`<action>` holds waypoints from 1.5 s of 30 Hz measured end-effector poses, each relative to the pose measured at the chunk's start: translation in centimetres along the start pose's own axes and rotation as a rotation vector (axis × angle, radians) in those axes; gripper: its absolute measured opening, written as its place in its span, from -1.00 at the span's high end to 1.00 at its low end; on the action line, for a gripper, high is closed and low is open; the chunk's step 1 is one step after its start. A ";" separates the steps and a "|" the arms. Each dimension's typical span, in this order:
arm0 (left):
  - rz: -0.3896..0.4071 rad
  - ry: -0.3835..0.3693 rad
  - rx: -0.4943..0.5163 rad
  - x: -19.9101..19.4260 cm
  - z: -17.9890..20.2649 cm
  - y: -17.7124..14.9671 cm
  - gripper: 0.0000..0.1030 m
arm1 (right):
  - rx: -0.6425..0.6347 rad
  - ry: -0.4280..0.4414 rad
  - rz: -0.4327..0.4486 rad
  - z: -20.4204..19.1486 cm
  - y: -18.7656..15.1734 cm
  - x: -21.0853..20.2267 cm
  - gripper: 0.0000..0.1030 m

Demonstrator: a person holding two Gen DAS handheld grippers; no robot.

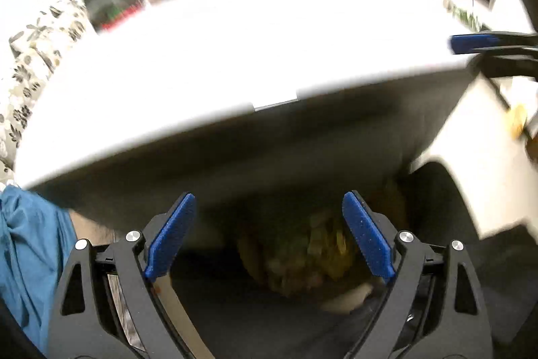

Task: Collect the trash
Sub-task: 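Lower the clock toy and tape roll into the box and open both tools, then grasp the white sponge with the right tool while the left tool grasps the red figure, then lower the sponge and red figure into the box and open both tools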

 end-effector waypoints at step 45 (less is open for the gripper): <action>0.126 -0.047 -0.064 -1.0 -2.3 6.7 0.30 | 0.104 -0.043 0.007 4.9 5.1 4.5 0.30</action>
Point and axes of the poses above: each gripper's, at about its wrist camera, not at the fingertips, and x roughly the way its jaws point, z to its right, y to its top, the point moved 1 cm from there along x, roughly the way its jaws point, and after that the axes turned 13 degrees about y, right-handed, at the moved point
